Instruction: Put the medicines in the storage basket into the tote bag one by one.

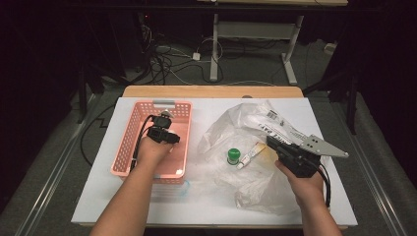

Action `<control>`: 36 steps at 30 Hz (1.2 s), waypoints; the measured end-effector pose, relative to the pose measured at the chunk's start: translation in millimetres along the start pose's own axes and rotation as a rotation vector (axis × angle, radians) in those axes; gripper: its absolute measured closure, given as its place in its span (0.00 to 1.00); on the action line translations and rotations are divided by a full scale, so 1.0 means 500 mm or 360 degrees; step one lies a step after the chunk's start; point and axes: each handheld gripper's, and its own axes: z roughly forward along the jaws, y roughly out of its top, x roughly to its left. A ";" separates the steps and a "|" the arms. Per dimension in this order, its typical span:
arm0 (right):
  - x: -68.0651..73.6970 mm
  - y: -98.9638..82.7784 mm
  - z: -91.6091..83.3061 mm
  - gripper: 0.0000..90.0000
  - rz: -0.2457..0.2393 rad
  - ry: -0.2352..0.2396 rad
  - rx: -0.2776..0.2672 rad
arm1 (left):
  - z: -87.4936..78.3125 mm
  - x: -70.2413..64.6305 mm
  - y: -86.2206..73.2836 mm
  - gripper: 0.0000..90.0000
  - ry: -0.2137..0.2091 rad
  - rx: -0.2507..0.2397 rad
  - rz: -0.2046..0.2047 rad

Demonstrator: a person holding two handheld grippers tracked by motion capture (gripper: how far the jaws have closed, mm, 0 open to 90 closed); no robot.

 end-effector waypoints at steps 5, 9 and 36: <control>0.002 0.001 0.000 1.00 -0.0005 0.0002 -0.0001 | 0.005 -0.003 -0.003 0.63 0.0000 0.0029 0.0009; 0.001 0.001 0.000 1.00 -0.0001 0.0001 -0.0003 | 0.005 -0.004 -0.002 0.65 -0.0001 0.0041 0.0009; 0.004 0.005 -0.003 1.00 -0.0021 0.0003 -0.0012 | -0.120 -0.022 -0.053 0.65 -0.0186 -0.0278 0.0135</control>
